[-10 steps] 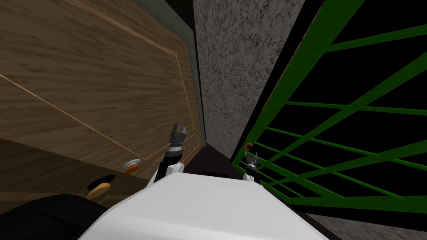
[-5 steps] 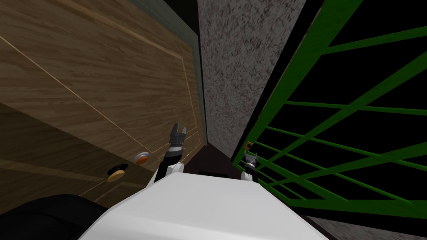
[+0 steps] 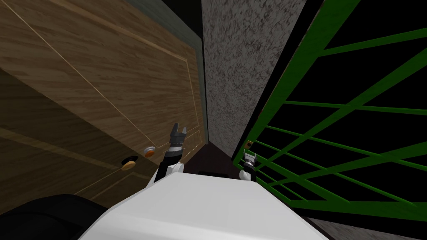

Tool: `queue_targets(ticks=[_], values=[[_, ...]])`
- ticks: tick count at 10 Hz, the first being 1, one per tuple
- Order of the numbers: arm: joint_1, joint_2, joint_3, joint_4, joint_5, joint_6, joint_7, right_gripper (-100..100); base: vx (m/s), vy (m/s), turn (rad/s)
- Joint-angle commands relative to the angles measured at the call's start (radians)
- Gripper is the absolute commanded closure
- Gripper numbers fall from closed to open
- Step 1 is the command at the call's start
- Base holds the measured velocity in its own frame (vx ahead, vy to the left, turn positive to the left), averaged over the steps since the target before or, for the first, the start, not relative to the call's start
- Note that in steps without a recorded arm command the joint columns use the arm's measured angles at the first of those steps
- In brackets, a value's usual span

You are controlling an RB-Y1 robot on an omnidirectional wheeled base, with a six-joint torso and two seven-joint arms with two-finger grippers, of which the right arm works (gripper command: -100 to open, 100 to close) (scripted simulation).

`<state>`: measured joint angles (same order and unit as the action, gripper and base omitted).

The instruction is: Pull the door open

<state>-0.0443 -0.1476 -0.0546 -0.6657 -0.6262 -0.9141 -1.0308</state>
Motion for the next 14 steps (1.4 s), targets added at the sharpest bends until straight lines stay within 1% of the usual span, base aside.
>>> queue_targets(ticks=[1, 4, 7, 8, 11, 12, 13, 14], values=[[-0.005, 0.006, 0.002, 0.001, -0.018, 0.001, -0.039, -100, -0.064, -0.009, 0.052], [-0.013, 0.019, 0.007, -0.004, -0.056, 0.007, -0.112, -100, -0.082, -0.01, 0.077], [-0.02, 0.029, 0.01, -0.007, -0.086, 0.012, -0.168, -100, -0.065, -0.01, 0.058], [-0.019, 0.027, 0.009, -0.004, -0.079, 0.01, -0.153, -100, -0.021, -0.004, 0.012], [0.017, -0.036, 0.02, 0.008, -0.084, 0.001, -0.236, -100, 0.159, 0.005, 0.031], [0.024, -0.047, 0.022, 0.011, -0.084, 0.0, -0.251, -100, 0.21, -0.002, 0.024], [0.039, -0.072, 0.026, 0.016, -0.086, -0.004, -0.282, -100, 0.206, 0.01, 0.036], [0.046, -0.085, 0.028, 0.018, -0.086, -0.005, -0.297, -100, 0.149, 0.013, 0.026]])
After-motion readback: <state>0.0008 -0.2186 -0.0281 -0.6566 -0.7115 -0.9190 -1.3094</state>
